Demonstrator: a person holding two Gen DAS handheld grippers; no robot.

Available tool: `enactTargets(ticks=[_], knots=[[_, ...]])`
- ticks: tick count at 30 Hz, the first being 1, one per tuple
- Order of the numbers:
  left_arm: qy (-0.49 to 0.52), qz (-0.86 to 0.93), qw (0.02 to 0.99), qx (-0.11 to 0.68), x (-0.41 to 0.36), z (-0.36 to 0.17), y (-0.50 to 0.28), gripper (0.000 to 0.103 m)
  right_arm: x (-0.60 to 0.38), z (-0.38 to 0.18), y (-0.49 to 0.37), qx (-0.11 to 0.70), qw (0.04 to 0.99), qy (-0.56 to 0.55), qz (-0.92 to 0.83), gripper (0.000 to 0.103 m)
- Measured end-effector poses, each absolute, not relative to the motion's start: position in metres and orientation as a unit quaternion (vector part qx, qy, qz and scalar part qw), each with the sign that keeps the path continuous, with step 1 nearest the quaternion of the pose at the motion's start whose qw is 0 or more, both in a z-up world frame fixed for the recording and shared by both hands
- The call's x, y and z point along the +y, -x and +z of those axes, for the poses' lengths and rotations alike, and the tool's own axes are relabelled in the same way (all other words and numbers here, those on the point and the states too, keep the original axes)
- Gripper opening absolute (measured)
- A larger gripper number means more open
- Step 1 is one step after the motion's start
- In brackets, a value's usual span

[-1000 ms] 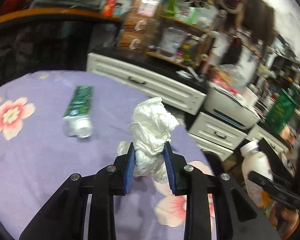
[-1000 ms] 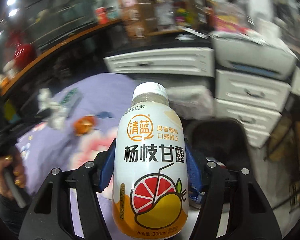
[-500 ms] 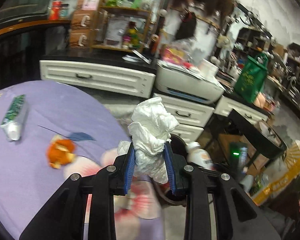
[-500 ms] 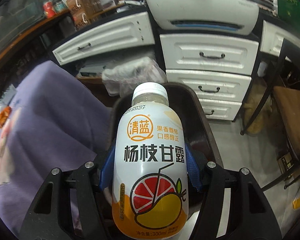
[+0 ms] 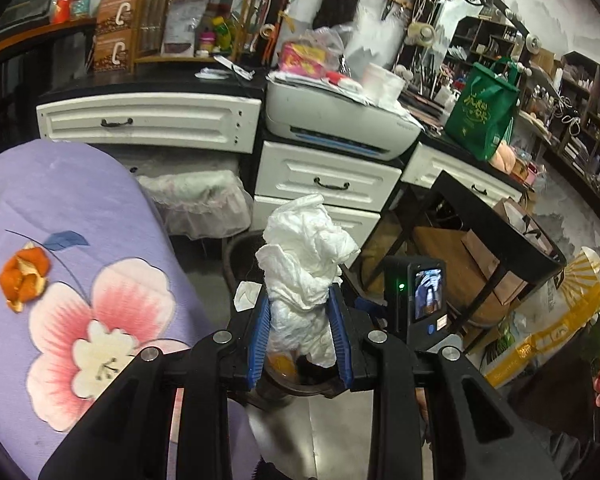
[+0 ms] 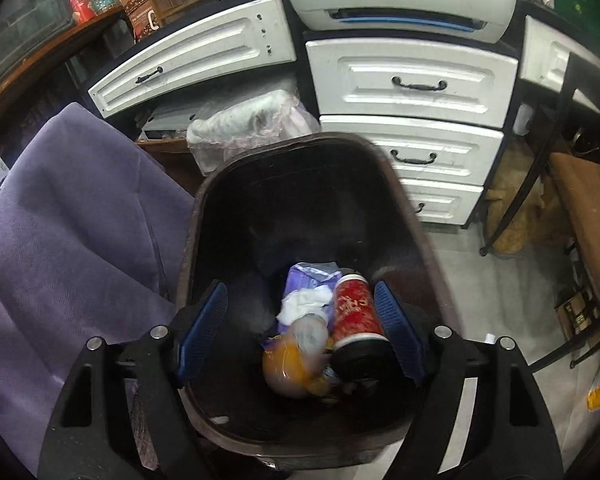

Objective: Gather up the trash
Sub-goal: 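Carry the tissue and juice bottle to the bin and release the bottle, then lower the white tissue into the bin and open the left tool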

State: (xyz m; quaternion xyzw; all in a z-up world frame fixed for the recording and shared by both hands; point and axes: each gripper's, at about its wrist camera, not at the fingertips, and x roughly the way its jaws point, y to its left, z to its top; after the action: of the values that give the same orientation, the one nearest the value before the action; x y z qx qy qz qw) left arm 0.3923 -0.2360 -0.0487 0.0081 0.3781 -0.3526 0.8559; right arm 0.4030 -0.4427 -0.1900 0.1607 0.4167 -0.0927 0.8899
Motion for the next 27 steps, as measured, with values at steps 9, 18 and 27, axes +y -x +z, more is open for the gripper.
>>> enactTargets(ticks=[9, 18, 27], knots=[[-0.047, -0.351, 0.843, 0.405, -0.276, -0.073, -0.391, 0.028, -0.454, -0.158, -0.355, 0.387, 0.906, -0.124, -0.118, 0.076], [-0.087, -0.345, 0.811, 0.463, -0.334, -0.119, -0.401, 0.029, -0.484, -0.131, -0.296, 0.356, 0.914, -0.114, -0.159, 0.076], [-0.118, -0.337, 0.794, 0.492, -0.359, -0.151, -0.411, 0.029, -0.504, -0.119, -0.257, 0.336, 0.915, -0.135, -0.177, 0.076]])
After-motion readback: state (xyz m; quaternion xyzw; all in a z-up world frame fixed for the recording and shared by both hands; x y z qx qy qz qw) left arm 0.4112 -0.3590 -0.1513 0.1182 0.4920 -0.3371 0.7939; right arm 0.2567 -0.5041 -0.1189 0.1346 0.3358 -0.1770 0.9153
